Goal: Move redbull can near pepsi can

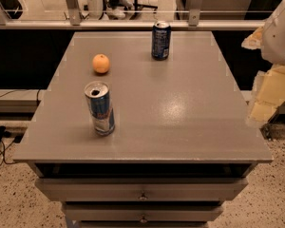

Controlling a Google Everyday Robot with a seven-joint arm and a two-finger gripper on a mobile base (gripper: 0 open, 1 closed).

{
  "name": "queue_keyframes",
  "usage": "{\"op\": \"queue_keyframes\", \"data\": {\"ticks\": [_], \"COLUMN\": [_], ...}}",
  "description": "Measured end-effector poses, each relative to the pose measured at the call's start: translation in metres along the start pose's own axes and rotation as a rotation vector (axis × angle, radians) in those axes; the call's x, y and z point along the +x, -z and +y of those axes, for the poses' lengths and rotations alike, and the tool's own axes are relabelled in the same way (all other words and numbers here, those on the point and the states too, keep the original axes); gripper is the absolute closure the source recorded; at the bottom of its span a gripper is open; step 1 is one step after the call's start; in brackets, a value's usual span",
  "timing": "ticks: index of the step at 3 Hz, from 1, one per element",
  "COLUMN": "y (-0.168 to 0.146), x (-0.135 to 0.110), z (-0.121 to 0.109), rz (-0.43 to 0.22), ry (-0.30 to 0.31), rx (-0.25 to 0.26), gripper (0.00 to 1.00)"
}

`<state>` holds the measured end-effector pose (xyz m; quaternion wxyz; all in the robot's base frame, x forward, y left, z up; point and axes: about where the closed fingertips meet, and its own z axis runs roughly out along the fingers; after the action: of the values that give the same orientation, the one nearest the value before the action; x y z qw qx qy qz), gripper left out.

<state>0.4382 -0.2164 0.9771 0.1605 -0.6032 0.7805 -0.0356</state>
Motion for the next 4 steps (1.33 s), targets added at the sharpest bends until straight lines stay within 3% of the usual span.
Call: {"op": "queue_keyframes", "data": {"ticks": [1,2,4], "y": [-0.006,-0.022,-0.068], "x": [-0.003,-0.022,-0.111], "z": [0.0,0.003,0.014], "rz": [-0.028,-0.131,-0.444], "ry": [0.002,-0.001,0.017], "rx": [0.0,-0.035,-0.166], "gripper": [0.0,0.0,0.0]}}
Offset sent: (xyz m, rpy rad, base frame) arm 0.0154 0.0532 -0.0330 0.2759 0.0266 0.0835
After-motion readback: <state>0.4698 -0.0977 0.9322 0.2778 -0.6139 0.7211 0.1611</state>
